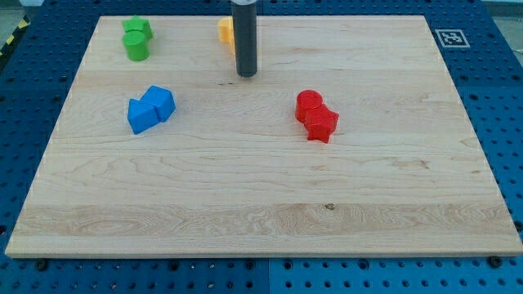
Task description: Point your arm to the green circle
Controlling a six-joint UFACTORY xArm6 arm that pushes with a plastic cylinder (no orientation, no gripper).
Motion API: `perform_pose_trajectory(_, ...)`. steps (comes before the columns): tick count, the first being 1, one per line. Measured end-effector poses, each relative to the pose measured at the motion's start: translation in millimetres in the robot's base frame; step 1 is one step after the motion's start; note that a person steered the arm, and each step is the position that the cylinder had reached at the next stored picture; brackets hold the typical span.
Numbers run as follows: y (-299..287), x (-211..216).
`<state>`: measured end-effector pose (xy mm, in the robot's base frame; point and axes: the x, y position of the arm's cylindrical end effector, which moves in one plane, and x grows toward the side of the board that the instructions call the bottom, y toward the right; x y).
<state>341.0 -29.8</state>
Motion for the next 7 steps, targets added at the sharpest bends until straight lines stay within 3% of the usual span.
perform_pose_trajectory(3, -21, 17)
perform_pose_trajectory(5, -116, 2)
perform_pose_trajectory(7, -258, -40)
